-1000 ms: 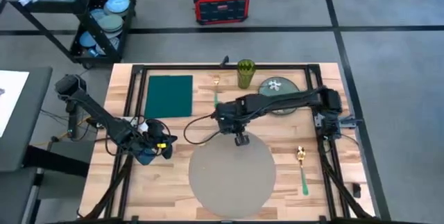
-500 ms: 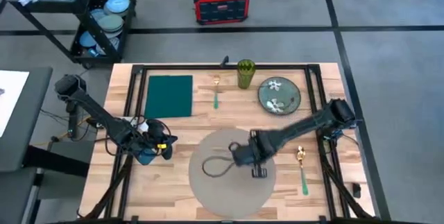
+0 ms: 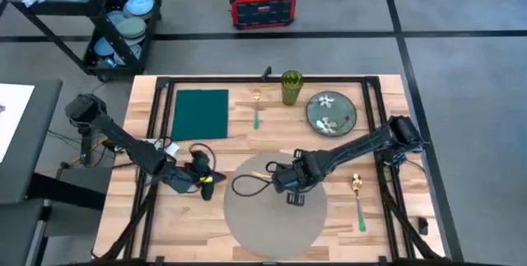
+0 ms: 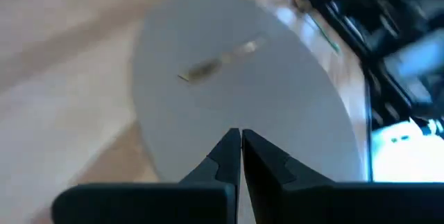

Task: Set table place
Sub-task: Move the knife on the gray placemat

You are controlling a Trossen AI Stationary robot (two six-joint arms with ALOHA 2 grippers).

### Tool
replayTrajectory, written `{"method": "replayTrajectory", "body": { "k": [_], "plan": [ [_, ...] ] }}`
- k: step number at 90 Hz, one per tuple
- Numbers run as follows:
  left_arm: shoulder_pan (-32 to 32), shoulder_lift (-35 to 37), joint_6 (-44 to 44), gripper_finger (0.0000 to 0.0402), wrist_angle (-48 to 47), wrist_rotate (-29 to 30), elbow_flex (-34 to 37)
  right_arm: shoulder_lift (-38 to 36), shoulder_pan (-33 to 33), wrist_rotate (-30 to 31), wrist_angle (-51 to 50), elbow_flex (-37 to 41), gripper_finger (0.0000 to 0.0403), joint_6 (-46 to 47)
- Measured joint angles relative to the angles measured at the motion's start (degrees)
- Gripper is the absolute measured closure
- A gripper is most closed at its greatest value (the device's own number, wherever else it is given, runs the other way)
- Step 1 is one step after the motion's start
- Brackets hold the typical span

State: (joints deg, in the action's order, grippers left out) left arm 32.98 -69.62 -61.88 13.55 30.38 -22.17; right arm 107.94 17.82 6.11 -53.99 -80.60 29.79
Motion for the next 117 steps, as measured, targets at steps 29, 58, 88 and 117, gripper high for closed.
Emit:
{"method": "replayTrajectory", "body": {
  "k": [29,58,88,117],
  "plan": [
    [-1.0,-18.3,4.0,0.0402,14.3,-12.7,-3.9,0.0,2.7,-1.1,5.3,7.3,0.0275,2.2],
    [-4.3,-23.4,4.4,0.0402,14.3,-16.0,-4.8,-0.6,2.1,1.6,11.7,7.2,0.0274,1.4],
    [-5.0,-23.4,6.3,0.0402,11.7,-16.5,-4.8,0.0,2.8,0.8,20.9,13.6,0.0274,3.9],
    [-5.0,-23.4,6.2,0.0402,10.6,-16.3,-4.8,-1.4,2.7,-0.2,22.3,15.1,0.0275,6.1]
  ]
}}
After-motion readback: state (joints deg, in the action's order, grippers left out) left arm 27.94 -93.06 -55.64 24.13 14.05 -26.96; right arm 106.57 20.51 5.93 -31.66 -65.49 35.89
